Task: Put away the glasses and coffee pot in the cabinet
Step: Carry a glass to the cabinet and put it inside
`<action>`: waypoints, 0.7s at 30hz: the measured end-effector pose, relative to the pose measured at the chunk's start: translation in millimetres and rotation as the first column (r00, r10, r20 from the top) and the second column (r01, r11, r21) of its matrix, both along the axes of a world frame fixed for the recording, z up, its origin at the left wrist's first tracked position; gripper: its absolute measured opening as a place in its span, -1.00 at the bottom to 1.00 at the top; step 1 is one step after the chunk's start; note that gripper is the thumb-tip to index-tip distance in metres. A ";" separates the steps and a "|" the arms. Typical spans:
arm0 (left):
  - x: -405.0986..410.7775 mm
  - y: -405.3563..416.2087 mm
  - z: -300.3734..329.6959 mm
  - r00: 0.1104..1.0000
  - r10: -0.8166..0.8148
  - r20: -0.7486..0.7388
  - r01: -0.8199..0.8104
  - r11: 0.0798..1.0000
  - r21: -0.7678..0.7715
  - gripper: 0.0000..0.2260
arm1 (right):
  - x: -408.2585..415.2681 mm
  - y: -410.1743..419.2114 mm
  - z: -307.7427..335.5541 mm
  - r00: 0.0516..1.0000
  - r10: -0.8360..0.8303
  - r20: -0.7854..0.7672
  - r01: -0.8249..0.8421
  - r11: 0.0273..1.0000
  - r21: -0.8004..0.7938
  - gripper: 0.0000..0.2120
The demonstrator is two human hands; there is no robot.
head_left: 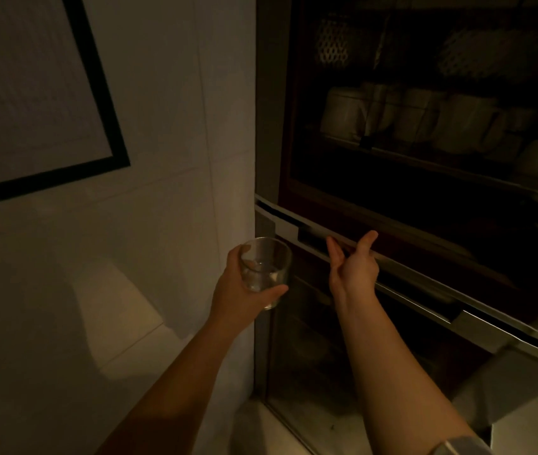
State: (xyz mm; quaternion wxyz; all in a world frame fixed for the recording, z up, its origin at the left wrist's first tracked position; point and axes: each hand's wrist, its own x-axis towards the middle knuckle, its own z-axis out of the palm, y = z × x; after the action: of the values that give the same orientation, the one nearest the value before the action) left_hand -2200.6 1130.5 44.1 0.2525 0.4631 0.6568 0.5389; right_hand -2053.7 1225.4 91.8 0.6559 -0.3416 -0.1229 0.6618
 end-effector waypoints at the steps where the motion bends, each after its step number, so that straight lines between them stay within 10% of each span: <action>1: -0.1 -4.5 -0.4 1.000 0.017 0.003 -0.017 1.000 -0.004 -0.14 | -0.8 -1.0 0.7 1.000 -0.004 0.008 0.004 1.000 0.003 -0.35; 21: 44.5 -161.0 -6.8 0.933 0.359 -0.013 -0.358 0.933 0.044 -0.12 | 23.5 -119.9 -7.5 0.958 0.282 0.049 -0.285 0.955 0.076 -0.82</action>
State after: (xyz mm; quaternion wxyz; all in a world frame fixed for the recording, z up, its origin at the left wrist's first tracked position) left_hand -2156.1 969.5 37.3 0.1337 0.3464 0.7217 0.5842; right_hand -2030.2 1105.5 84.3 0.5652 -0.3053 -0.2102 0.7370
